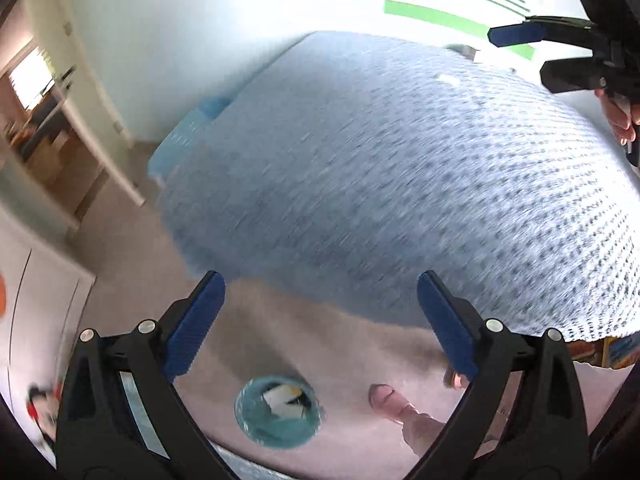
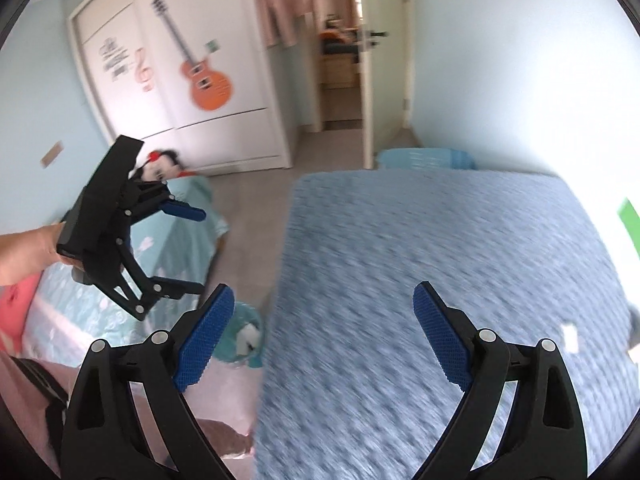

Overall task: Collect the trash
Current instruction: 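Swing both grippers back toward the blanket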

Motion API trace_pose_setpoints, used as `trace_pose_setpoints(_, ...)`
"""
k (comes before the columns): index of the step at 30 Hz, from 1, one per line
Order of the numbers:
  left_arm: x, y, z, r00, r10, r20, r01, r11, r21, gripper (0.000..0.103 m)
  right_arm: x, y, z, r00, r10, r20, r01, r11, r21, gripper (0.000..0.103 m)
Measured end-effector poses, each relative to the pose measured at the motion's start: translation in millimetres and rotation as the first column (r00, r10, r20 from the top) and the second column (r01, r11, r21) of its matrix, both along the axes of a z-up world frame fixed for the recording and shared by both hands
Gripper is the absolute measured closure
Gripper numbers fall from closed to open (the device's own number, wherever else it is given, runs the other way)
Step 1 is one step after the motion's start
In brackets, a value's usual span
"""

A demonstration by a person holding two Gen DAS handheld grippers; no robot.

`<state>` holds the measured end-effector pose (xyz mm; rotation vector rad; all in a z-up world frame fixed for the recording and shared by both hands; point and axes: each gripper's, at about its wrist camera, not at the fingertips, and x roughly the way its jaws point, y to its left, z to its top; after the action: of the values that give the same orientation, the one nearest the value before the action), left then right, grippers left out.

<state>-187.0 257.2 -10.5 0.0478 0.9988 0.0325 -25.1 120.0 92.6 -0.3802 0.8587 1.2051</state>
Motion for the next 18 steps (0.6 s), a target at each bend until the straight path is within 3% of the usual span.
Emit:
trace_pose_setpoints(7,68,-50,18,0.988,-0.151,0.021,0.152,0.988,-0.019,0.008,27,-80,2,0.984,-0.178,0.022,0.178,0.984,-0.024,0.013)
trace_pose_setpoints(10,96,-75,21,0.979,-0.205,0.018,0.205,0.979,0.006,0.008,41,-115,-3,0.97,-0.244,0.022,0.244,0.969,-0.035,0.013)
trace_pose_setpoints(18,166,-132,19,0.969,-0.246,0.004,0.246,0.969,0.008,0.008,91,-201,-13,0.945,-0.325,0.02,0.326,0.945,-0.031,0.013)
